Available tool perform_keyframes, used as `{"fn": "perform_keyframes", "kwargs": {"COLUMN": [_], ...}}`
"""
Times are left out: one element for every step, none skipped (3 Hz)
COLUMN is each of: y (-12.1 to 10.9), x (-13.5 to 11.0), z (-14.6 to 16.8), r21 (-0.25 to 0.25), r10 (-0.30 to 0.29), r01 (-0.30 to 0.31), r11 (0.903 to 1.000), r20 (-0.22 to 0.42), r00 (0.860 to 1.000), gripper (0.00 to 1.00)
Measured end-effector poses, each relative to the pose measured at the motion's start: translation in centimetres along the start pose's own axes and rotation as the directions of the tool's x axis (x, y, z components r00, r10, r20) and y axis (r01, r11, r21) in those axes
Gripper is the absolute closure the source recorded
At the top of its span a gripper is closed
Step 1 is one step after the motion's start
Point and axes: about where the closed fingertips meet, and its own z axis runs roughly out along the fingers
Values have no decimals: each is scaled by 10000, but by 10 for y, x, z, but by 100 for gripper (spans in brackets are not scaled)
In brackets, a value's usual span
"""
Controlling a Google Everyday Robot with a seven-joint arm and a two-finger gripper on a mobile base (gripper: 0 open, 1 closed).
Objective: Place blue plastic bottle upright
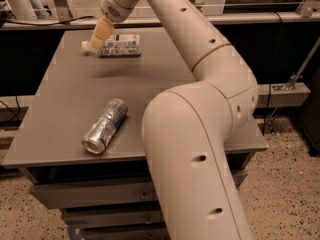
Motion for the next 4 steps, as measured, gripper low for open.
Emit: {"fn": "perform_keyframes", "kwargs": {"y": [-3,-5,-2,2], "x": [7,19,26,31], "z": [21,35,48,59], "r21": [-30,-106,-335,-595], "r10": [-254,-340,-512,-693], "r01": [253,330,466,595], "r11": [9997,9994,9984,9965], "r20": [-659,-1189,-1528,-1784], "r00": [9975,9923,9869,9815], "gripper": [0,0,0,0]}}
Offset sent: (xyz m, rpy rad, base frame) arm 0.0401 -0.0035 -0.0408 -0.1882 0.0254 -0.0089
